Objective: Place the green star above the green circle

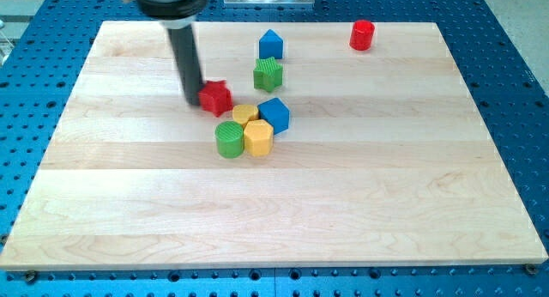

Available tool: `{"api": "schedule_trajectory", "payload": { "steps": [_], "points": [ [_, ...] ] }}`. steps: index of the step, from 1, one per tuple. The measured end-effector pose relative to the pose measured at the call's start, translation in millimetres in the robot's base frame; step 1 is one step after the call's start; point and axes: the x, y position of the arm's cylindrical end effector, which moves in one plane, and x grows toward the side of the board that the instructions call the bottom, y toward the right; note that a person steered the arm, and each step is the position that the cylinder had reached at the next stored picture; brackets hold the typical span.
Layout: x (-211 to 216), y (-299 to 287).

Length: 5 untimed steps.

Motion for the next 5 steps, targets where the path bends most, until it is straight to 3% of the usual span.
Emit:
{"api": "schedule_trajectory", "payload": {
  "steps": [3,4,5],
  "points": [
    [-1.8,26.6],
    [-40.3,3.5],
    [-81.2,37.0]
  ]
}}
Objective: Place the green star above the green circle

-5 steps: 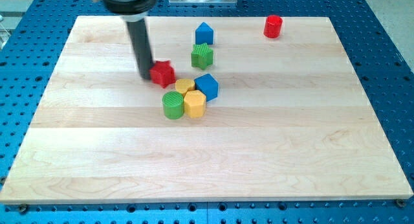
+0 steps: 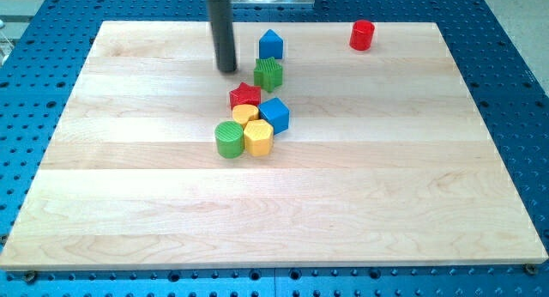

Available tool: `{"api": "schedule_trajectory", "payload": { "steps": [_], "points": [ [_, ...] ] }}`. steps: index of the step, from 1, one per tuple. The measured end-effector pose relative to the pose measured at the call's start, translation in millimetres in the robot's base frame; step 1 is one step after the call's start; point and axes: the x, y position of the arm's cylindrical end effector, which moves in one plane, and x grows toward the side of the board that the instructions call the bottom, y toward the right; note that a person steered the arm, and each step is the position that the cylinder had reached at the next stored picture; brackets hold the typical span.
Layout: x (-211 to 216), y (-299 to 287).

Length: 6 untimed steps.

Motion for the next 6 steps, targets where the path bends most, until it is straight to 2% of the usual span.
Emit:
{"api": "schedule_trajectory", "payload": {
  "steps": [1,2,3,4,5,6],
  "points": [
    [-20.7,56.5],
    [15.9,123.2],
    [57.7,123.3],
    [60.4,70.7],
    [28.7,37.1],
    [23.0,-6.6]
  ]
}}
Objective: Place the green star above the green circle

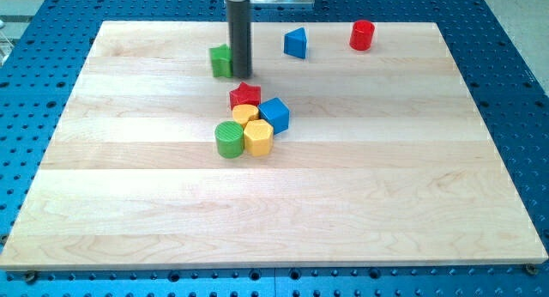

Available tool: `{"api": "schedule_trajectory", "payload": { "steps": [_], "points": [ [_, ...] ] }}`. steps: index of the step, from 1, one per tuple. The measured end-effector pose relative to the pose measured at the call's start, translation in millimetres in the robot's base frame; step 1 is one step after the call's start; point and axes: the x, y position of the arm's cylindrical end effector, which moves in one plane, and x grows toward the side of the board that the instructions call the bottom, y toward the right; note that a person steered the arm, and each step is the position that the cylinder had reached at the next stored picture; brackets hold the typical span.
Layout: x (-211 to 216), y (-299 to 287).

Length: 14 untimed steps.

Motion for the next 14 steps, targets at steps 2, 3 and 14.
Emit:
{"api": "schedule_trajectory", "payload": {
  "steps": [2,3,14],
  "points": [
    [-32.7,-29.1],
    [8.1,-37.5],
    [145.8,-87.2]
  ]
}}
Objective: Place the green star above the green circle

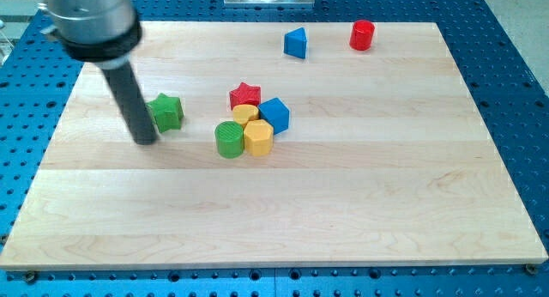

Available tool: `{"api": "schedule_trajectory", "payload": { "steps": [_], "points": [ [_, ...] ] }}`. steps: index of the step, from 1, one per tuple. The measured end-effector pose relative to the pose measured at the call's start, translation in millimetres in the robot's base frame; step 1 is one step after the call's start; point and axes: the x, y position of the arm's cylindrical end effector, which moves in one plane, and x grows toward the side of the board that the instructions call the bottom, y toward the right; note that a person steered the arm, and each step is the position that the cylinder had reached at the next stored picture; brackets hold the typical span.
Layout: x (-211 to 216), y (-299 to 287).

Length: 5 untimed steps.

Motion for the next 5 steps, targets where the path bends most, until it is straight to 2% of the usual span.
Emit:
{"api": "schedule_trajectory", "payload": {
  "steps": [1,3,4,5],
  "points": [
    [5.4,29.9],
    [13.9,16.7],
    [16.1,-33.7],
    [-19.9,-57.9]
  ]
}}
